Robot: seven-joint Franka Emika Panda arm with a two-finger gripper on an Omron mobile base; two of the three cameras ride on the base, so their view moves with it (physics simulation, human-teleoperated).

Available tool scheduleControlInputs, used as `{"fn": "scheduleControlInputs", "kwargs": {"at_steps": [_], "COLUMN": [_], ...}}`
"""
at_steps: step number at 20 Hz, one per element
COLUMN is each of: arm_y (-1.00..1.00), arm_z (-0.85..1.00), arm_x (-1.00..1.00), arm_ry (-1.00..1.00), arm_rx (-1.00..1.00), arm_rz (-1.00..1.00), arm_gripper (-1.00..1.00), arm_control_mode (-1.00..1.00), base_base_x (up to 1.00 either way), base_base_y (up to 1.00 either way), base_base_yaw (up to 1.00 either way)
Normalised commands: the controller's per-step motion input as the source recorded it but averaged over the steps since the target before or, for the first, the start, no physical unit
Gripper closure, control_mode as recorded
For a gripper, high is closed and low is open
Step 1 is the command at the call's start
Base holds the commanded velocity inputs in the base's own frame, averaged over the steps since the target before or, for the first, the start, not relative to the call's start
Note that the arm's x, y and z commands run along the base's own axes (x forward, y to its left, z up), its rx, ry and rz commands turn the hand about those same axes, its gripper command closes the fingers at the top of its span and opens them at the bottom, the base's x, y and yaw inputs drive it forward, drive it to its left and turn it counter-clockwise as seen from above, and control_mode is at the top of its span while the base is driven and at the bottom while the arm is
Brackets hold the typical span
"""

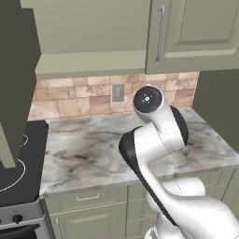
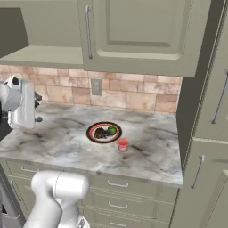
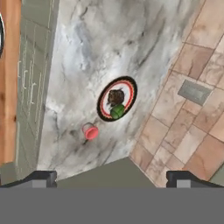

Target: Pick the avocado and bread from the counter and place them on the plate. Then pick the jam from the cabinet and place it next to the plate. Lastly close the cabinet door.

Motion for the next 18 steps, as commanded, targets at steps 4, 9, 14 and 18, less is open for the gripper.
{"fn": "scheduleControlInputs", "kwargs": {"at_steps": [4,9,14,18], "arm_y": [0.44,0.25,0.12,0.11], "arm_z": [-0.54,-0.23,-0.03,-0.05], "arm_x": [0.0,0.0,-0.05,-0.08], "arm_ry": [0.14,0.01,-0.07,-0.12], "arm_rx": [-0.38,-0.18,-0.24,-0.39], "arm_rz": [0.08,0.12,0.08,0.07], "arm_gripper": [-1.0,-1.0,-1.0,-1.0], "arm_control_mode": [-1.0,-1.0,-1.0,-1.0], "base_base_x": [0.0,0.0,0.0,0.0], "base_base_y": [0.0,0.0,0.0,0.0], "base_base_yaw": [0.0,0.0,0.0,0.0]}}
